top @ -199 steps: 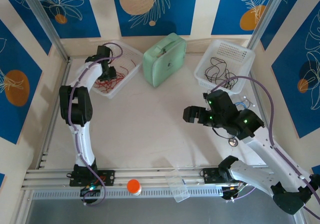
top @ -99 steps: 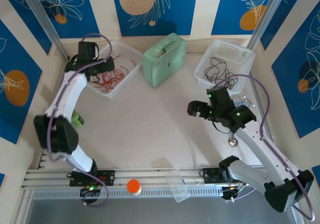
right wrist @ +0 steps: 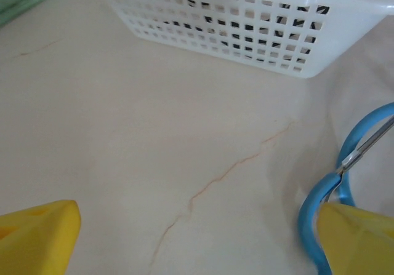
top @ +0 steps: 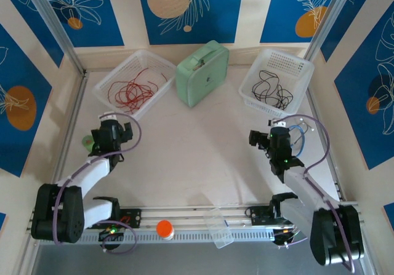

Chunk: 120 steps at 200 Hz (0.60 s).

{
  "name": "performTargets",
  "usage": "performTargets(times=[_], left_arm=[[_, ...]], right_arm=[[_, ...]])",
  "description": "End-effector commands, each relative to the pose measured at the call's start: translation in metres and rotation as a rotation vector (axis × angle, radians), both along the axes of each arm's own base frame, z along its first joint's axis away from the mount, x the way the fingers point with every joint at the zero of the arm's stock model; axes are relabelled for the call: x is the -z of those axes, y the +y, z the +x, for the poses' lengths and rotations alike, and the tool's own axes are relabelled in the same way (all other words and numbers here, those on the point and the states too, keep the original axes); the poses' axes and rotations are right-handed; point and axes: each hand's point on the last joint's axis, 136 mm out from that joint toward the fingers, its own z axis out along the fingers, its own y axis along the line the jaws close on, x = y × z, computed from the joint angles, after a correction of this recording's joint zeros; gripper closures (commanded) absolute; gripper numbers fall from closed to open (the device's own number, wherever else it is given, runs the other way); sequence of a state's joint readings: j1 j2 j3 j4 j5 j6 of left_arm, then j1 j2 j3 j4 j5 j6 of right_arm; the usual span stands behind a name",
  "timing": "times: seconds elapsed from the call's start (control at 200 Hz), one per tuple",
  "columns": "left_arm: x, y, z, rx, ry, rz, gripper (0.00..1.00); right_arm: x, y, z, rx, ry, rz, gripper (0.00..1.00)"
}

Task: Untangle the cables

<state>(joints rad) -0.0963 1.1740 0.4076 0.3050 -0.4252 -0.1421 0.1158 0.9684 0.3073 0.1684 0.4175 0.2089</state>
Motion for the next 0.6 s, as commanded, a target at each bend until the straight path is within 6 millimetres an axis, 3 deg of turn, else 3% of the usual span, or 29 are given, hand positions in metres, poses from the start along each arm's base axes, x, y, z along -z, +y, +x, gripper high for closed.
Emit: performTargets(times=[0.0,0.115,0.185,0.235,0.325,0.4,0.46,0.525,0.595], left_arm=[[-0.033,0.009,0.017,-0.027,-0.223,0.062,0.00],[-0.008,0.000,0.026,0.027,-0.244,0.046,0.00],[-0.010,-0.010,0.032,0.091,-0.308,0.051,0.00],[-0.005,-0.017,0.034,0.132,-0.259,0.028,0.00],[-0.003,-0.023,0.042,0.170,-0.246,0.031,0.00],[0.017,-0.036,0.047,0.244,-0.191,0.021,0.00],[0.011,-0.037,0.052,0.251,-0.213,0.029,0.00],[0.016,-0.033,0.053,0.229,-0.194,0.032,0.00],[0.016,-0.033,0.052,0.228,-0.181,0.022,0.00]], right_arm=[[-0.037,-0.001,0.028,-0.053,-0.257,-0.036,0.01],[-0.038,0.000,0.034,-0.091,-0.336,0.045,0.01],[-0.041,0.002,0.038,-0.126,-0.392,0.092,0.01],[-0.039,0.005,0.043,-0.162,-0.400,0.104,0.01],[-0.027,0.014,0.055,-0.230,-0.367,0.102,0.01],[-0.013,0.028,0.064,-0.303,-0.337,0.093,0.01],[-0.011,0.038,0.074,-0.341,-0.318,0.079,0.01],[-0.001,0.040,0.085,-0.356,-0.194,0.098,0.01],[-0.003,0.028,0.085,-0.334,-0.207,0.160,0.01]])
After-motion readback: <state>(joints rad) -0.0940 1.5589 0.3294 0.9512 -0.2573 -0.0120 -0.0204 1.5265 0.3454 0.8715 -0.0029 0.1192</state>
